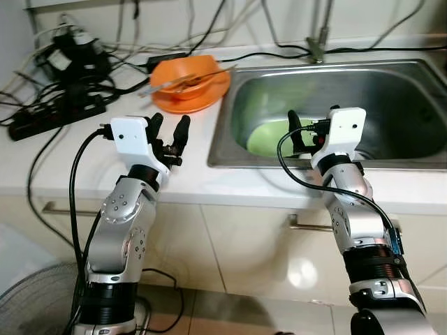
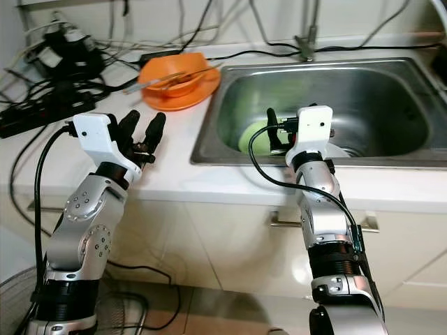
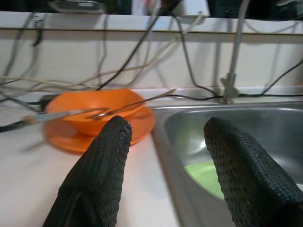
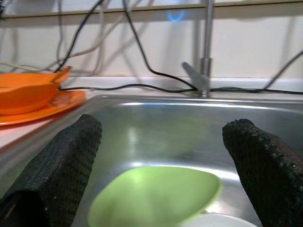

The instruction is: Kitchen organization

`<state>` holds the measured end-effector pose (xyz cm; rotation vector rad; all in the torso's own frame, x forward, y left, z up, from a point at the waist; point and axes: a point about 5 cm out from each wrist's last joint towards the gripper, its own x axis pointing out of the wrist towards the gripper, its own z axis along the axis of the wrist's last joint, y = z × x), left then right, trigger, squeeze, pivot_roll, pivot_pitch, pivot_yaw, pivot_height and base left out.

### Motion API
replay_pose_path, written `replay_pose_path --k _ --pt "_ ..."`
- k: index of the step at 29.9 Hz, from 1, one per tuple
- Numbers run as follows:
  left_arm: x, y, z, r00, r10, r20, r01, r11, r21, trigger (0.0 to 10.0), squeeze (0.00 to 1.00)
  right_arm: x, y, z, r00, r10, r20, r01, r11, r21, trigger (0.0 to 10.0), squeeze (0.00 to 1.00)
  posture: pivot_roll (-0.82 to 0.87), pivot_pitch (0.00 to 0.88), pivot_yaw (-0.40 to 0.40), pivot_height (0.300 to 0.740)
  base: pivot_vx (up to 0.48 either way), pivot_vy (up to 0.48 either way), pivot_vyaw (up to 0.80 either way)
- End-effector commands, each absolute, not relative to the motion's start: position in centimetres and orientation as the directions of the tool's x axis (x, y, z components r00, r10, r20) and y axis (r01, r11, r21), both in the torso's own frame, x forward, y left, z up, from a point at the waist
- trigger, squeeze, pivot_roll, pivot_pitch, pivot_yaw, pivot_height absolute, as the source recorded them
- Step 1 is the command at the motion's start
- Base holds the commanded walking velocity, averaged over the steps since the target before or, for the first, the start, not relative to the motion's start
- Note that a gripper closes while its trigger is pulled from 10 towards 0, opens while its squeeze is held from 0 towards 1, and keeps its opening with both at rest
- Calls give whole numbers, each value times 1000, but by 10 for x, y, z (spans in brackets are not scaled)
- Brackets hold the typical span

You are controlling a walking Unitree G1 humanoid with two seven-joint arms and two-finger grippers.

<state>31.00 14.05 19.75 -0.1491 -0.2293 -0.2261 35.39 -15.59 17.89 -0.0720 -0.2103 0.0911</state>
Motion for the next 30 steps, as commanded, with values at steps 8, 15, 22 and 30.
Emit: replay_pose_path --k 8,15,22,30 --pt "311 151 201 958 -157 242 190 974 -123 10000 0 351 -144 183 972 126 198 -118 992 -54 10000 0 -25 0 142 740 0 71 -800" --pt "313 151 201 958 -169 233 199 973 -114 10000 0 351 -141 183 972 139 189 -133 990 -44 10000 0 -23 0 144 740 0 317 -293" --pt "314 149 201 957 -181 225 209 972 -107 10000 0 351 -140 184 974 134 184 -130 991 -32 10000 0 -24 0 142 740 0 394 0" --pt "315 147 206 944 -211 254 234 970 -67 10000 0 352 -141 184 976 121 183 -117 993 -34 10000 0 -25 0 143 740 0 0 0"
